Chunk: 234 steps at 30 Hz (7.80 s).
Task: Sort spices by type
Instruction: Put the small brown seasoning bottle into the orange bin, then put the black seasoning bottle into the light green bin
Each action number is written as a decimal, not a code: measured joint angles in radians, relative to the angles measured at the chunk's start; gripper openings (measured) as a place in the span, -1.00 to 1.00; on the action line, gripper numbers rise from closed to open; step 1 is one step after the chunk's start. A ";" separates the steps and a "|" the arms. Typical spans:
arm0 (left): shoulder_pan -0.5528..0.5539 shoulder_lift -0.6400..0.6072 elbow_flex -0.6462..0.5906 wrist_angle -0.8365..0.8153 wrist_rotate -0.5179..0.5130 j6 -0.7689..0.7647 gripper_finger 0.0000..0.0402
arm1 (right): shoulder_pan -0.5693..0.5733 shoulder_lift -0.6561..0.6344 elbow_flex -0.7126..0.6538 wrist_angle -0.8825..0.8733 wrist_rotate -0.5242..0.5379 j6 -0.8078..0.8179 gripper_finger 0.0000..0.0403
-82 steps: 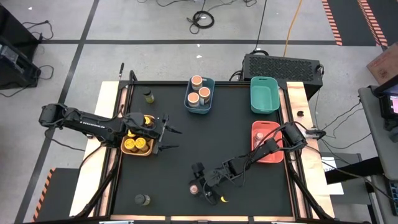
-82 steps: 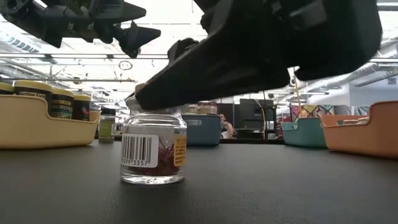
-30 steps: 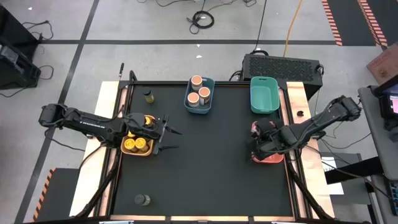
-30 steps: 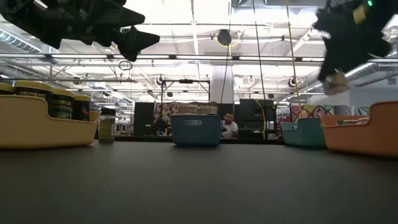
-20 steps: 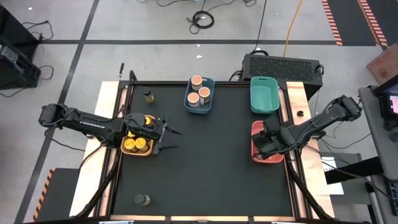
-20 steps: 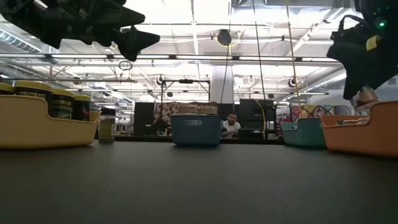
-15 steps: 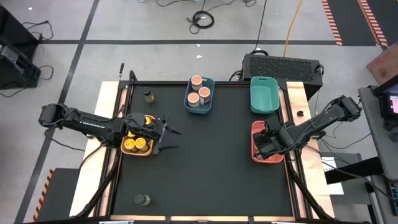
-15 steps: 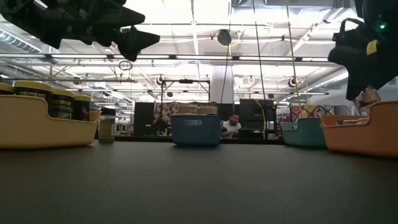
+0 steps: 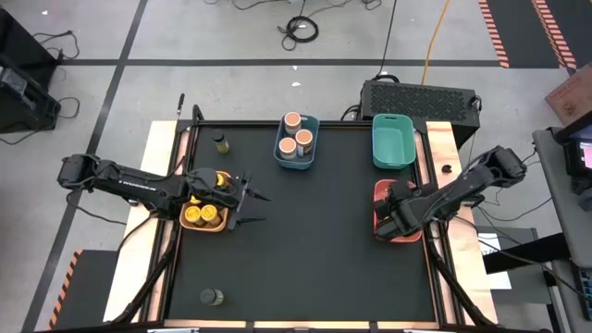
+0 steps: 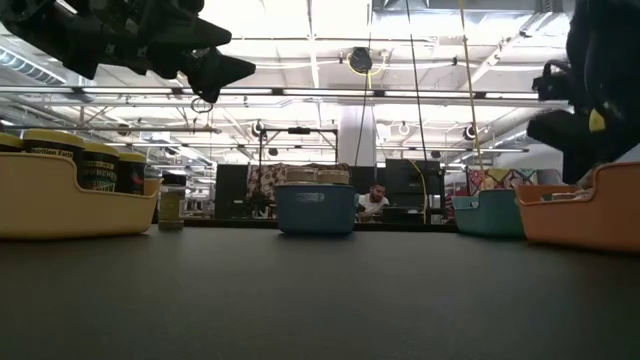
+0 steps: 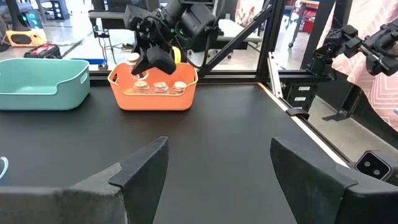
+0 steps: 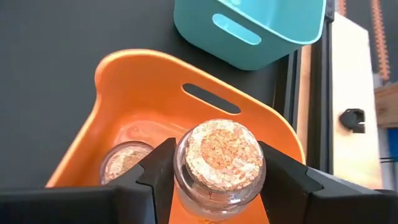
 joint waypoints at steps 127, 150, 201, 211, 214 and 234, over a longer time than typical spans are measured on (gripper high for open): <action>-0.018 0.000 0.000 -0.053 0.007 -0.015 0.40 | 0.092 0.209 0.017 0.002 -0.209 0.392 -0.10; -0.018 0.000 0.000 -0.052 0.007 -0.015 0.40 | 0.073 0.252 0.017 0.040 -0.208 0.365 0.10; 0.020 -0.118 -0.001 -0.190 -0.086 0.083 0.40 | -0.016 0.137 0.481 0.331 0.301 -0.703 0.33; 0.060 -0.264 -0.001 -0.426 -0.260 0.095 0.40 | -0.214 -0.028 0.481 0.627 -0.026 -1.357 0.33; 0.063 -0.288 -0.001 -0.472 -0.273 0.108 0.40 | -0.302 -0.092 0.481 0.718 -0.142 -1.518 0.33; 0.055 -0.397 0.072 -0.564 -0.263 0.103 0.40 | -0.491 0.060 0.190 1.710 -0.527 -1.834 0.32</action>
